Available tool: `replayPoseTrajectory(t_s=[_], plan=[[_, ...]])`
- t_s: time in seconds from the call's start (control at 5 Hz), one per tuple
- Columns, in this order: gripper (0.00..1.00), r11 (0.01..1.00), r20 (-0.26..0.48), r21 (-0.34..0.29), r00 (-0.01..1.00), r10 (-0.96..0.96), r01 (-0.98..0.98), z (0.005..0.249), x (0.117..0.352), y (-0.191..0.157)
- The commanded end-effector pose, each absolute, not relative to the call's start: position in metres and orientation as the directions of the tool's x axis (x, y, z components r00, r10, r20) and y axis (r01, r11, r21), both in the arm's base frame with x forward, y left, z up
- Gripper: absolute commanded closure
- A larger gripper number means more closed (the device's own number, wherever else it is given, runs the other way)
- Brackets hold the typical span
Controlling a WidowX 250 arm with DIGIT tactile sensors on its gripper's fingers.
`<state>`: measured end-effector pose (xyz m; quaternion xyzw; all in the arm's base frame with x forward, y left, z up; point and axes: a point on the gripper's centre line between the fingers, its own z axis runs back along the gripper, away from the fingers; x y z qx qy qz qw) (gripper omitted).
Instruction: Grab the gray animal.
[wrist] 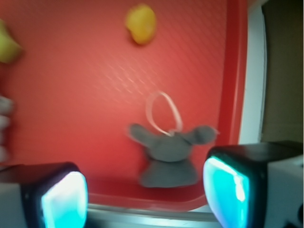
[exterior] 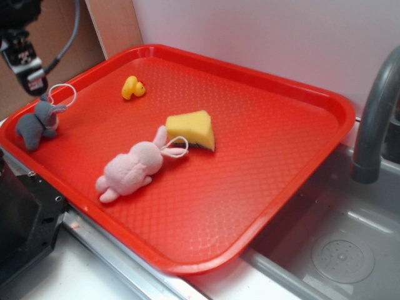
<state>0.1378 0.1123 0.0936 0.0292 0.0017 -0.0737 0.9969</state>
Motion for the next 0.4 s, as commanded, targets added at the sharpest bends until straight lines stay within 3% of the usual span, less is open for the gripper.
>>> replayPoseTrajectory(t_s=[0.0, 0.2], plan=[[0.00, 0.965, 0.060, -0.009, 0.963, -0.263, 0.264, 0.039, 0.139, 0.140], [0.00, 0.968, 0.010, -0.026, 0.968, -0.251, 0.251, 0.011, 0.148, 0.127]])
